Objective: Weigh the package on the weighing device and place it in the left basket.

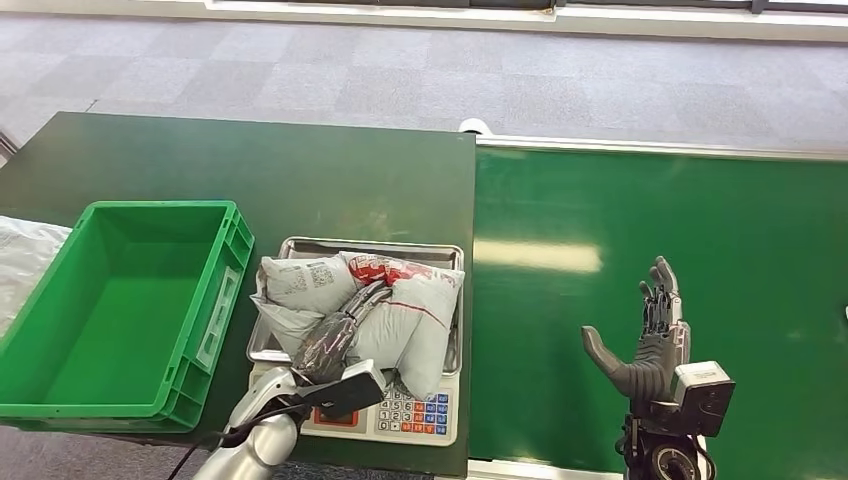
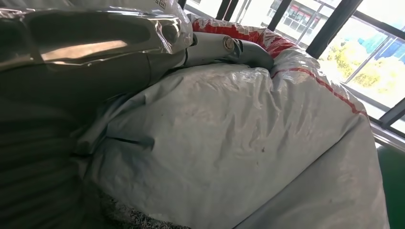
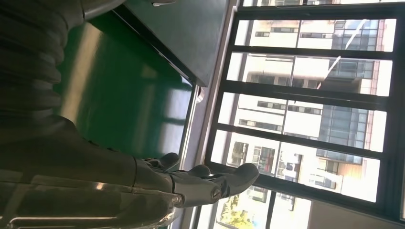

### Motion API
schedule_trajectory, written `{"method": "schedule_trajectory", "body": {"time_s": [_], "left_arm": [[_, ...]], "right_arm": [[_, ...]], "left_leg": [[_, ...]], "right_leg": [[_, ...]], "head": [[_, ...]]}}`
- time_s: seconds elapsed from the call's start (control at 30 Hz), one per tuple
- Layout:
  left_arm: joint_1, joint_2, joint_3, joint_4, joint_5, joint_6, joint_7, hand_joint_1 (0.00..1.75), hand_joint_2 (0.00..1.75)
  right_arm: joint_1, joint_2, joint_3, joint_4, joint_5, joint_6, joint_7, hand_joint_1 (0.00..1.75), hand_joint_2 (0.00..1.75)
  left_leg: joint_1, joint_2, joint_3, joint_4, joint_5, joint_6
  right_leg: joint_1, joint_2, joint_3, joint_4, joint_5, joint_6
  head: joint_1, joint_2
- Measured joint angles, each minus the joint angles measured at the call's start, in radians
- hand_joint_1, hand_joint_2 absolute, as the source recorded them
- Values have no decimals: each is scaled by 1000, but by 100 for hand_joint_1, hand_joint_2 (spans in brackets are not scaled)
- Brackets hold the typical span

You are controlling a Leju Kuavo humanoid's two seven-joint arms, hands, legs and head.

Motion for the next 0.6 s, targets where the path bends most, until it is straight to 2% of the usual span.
{"method": "schedule_trajectory", "body": {"time_s": [0.4, 0.47, 0.53, 0.6], "left_arm": [[-20, 0, -10, 22, -22, -8, 32, 3, 175], [-23, -1, -11, 24, -29, -13, 44, 72, 175], [-25, -4, -10, 27, -32, -17, 47, 151, 175], [-25, -6, -8, 28, -32, -17, 44, 167, 175]], "right_arm": [[-7, 4, -8, -8, 1, 4, 2, 0, 175], [-11, 5, -8, -8, 1, 5, 2, 0, 175], [-17, 6, -8, -9, 3, 6, 3, 0, 175], [-25, 7, -8, -9, 4, 7, 3, 0, 175]], "left_leg": [[-3, -2, 12, 0, -1, 4], [-4, -3, 14, 0, -4, 4], [-5, -4, 14, 0, -6, 4], [-6, -5, 14, -1, -6, 5]], "right_leg": [[-3, -3, 13, 0, -3, 2], [-4, -4, 14, 0, -5, 3], [-4, -5, 12, -1, -8, 4], [-5, -6, 11, -1, -8, 4]], "head": [[0, 0], [0, 0], [0, 0], [0, 0]]}}
